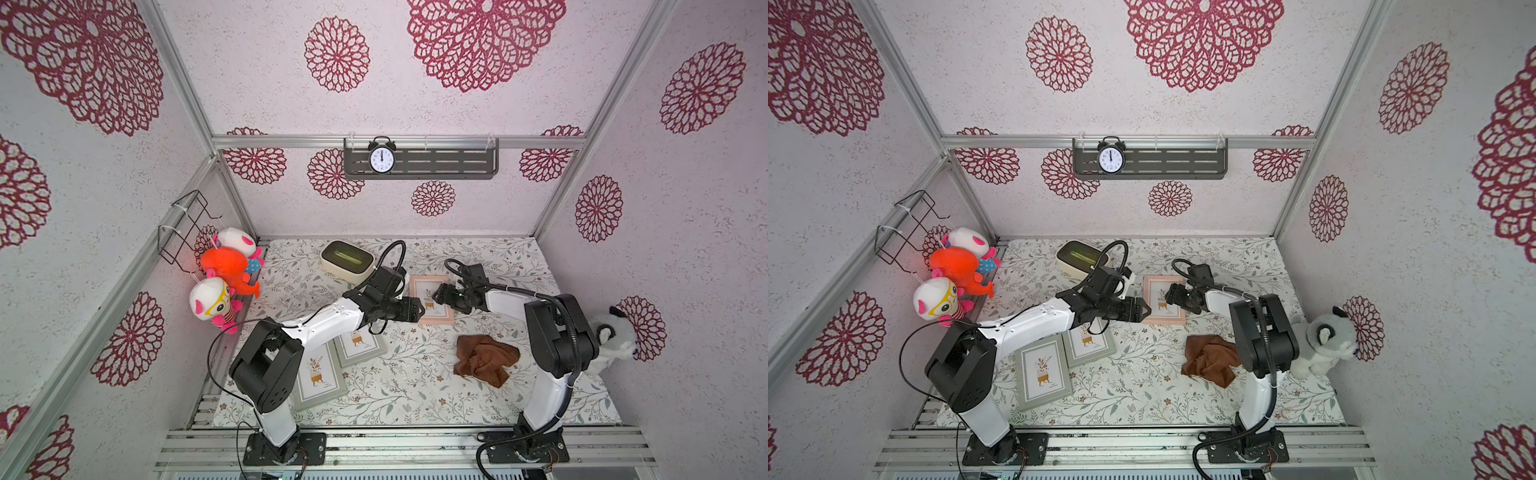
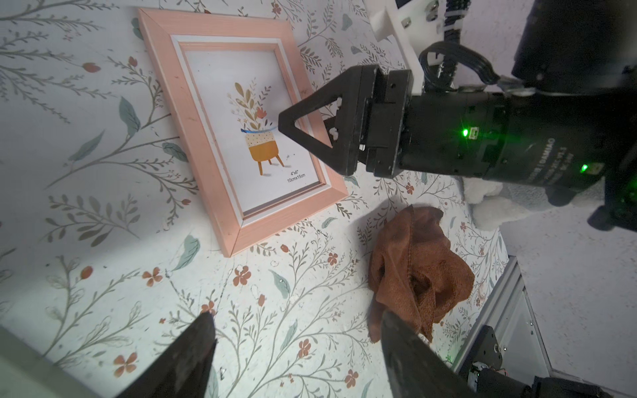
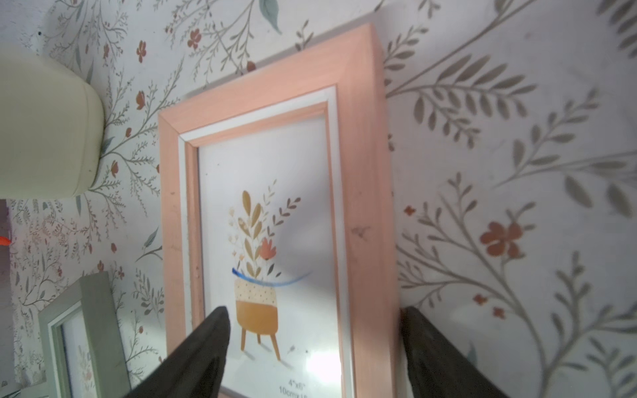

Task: Wipe the picture frame with a cloth
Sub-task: Move the picture frame to the center of the board.

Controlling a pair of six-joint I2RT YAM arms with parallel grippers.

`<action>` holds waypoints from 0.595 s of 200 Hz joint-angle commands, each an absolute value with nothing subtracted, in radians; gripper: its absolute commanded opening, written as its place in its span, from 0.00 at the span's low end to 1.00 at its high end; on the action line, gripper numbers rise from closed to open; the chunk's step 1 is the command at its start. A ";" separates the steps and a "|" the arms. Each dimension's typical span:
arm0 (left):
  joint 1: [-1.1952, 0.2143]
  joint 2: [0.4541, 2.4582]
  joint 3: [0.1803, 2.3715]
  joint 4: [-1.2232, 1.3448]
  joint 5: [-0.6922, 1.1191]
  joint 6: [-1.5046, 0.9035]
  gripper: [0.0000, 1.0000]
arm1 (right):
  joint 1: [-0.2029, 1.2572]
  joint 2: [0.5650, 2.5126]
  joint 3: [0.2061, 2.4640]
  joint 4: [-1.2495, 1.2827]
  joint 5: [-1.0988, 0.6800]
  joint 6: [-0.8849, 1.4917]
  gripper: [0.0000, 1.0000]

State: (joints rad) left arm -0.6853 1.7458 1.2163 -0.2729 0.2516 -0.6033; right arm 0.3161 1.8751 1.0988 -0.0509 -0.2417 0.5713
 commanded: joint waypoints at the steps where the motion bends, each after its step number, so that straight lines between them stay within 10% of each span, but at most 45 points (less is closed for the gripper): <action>1: -0.675 1.711 1.211 -0.255 0.242 -0.608 0.78 | 0.336 1.835 1.075 -0.090 -0.247 0.616 0.79; 119: -0.606 1.890 1.387 -0.340 0.149 -0.637 0.62 | 0.334 1.841 1.166 -0.190 -0.208 0.535 0.74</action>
State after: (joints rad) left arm -0.6254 1.8061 1.3079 -0.3180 0.1734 -0.6250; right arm 0.3347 1.8576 1.1393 -0.1669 -0.2134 0.5575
